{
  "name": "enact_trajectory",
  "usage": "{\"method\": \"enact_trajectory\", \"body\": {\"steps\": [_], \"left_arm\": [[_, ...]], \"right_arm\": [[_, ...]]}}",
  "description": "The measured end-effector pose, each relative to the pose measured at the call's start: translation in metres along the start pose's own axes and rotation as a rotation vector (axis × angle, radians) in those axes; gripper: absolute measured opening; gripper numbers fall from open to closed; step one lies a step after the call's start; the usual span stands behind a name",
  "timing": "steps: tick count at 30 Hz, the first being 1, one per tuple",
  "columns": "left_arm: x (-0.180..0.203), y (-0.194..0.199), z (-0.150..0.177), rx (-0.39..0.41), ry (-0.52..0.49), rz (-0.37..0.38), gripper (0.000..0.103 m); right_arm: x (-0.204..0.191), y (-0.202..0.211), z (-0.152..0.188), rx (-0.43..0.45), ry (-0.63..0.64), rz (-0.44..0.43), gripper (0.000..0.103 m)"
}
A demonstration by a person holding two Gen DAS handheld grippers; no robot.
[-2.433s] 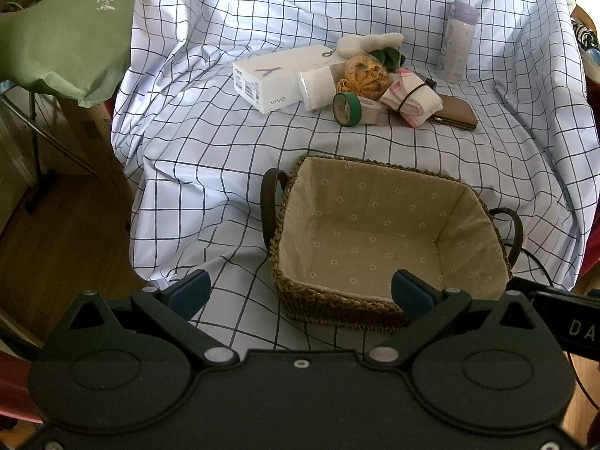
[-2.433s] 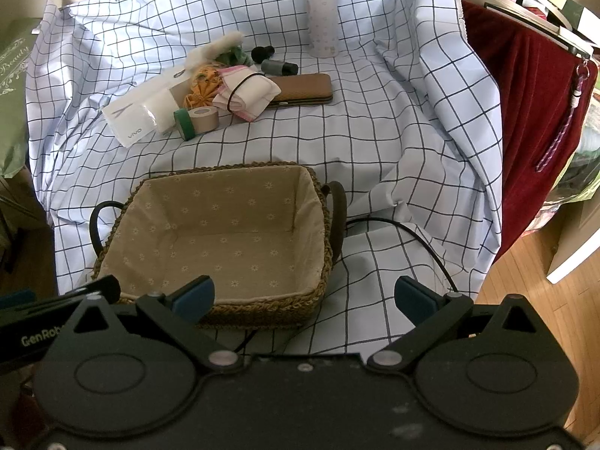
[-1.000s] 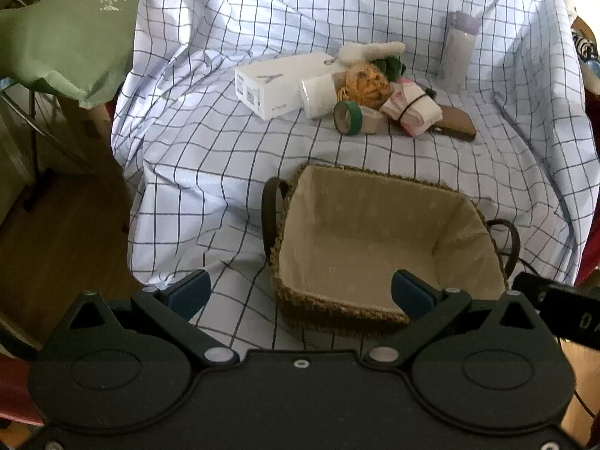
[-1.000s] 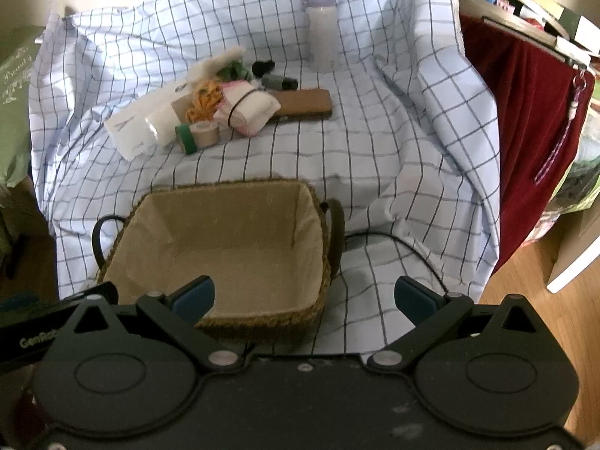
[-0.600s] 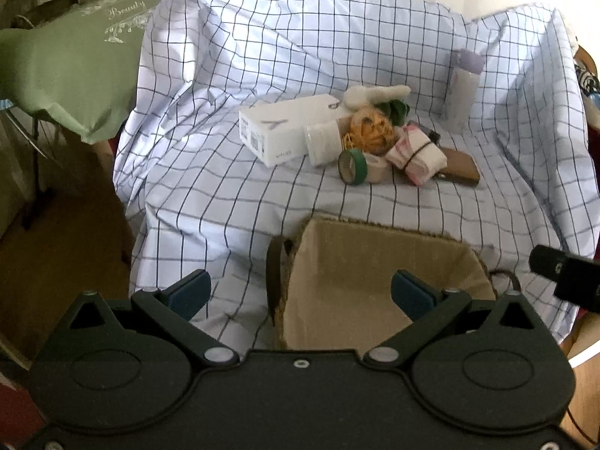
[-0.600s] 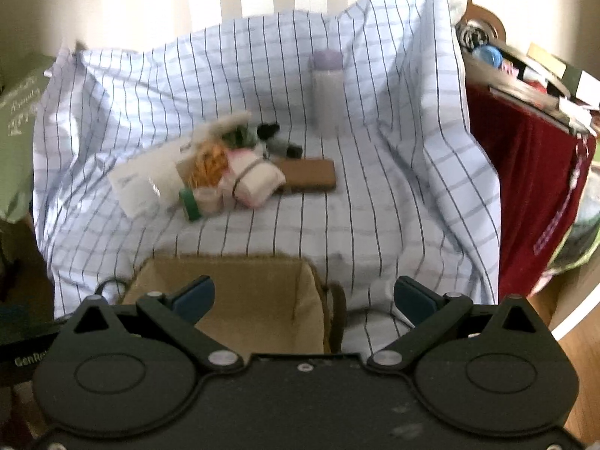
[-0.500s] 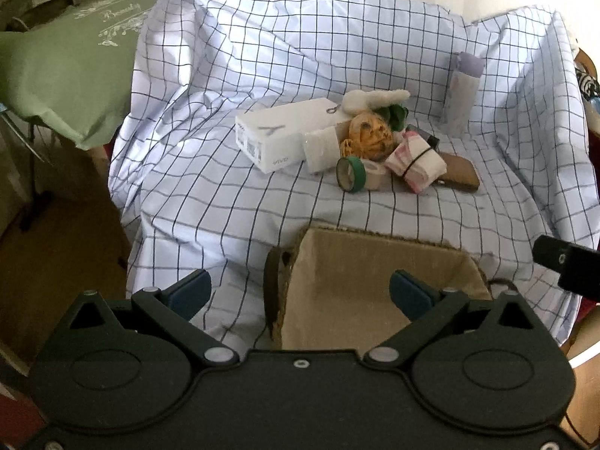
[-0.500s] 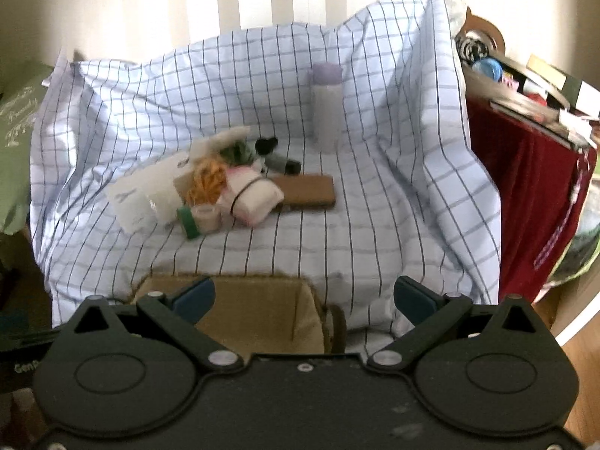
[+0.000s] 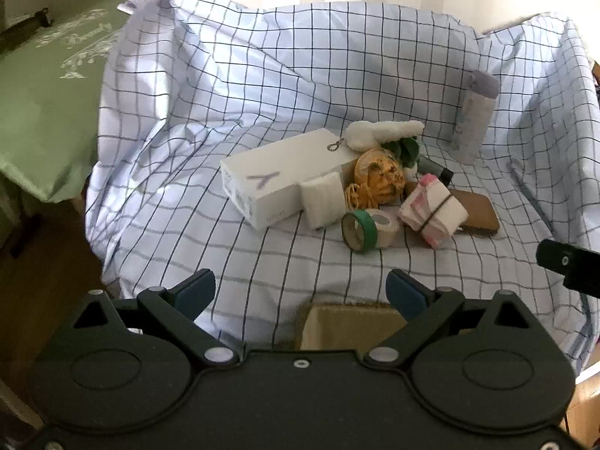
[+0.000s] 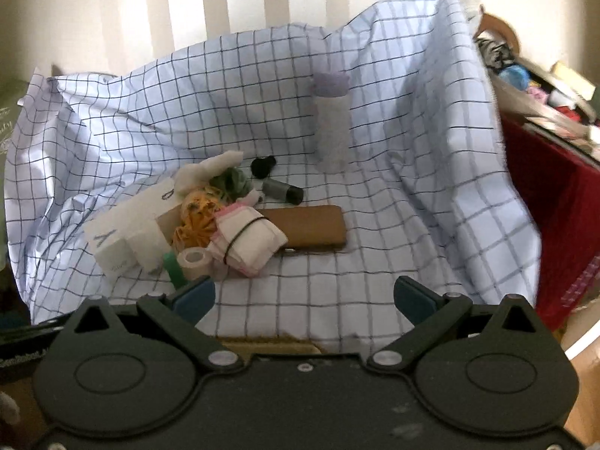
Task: Organize soft objects
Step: 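Reach the left tool to the white plush bunny while the right tool reaches the pink-white towel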
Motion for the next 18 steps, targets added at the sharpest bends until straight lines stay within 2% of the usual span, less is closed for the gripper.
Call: {"method": "enact_trajectory", "body": {"steps": [4, 9, 14, 18], "left_arm": [[0.003, -0.021, -0.013, -0.003, -0.014, -0.008, 0.095], [0.002, -0.048, -0.024, -0.012, -0.015, -0.039, 0.100], [-0.005, -0.071, -0.037, -0.023, -0.001, -0.048, 0.099], [-0.012, -0.087, -0.048, -0.022, 0.013, -0.066, 0.099]], "right_arm": [[-0.006, -0.032, -0.009, -0.035, -0.042, -0.046, 0.102], [-0.012, -0.070, -0.018, -0.051, -0.040, -0.024, 0.102], [-0.012, -0.109, -0.024, -0.105, -0.075, -0.045, 0.099], [-0.015, -0.133, -0.030, -0.116, -0.077, -0.036, 0.099]]}}
Point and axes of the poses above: each gripper's, at about its wrist camera, not at the fingertips, and y roughly against the way its jaws point, x to its right, z to its underside, the point moved 10 cm from there along -y, roughly the way its jaws point, and after that the axes turned 12 degrees about -z, right-handed, at the moved point
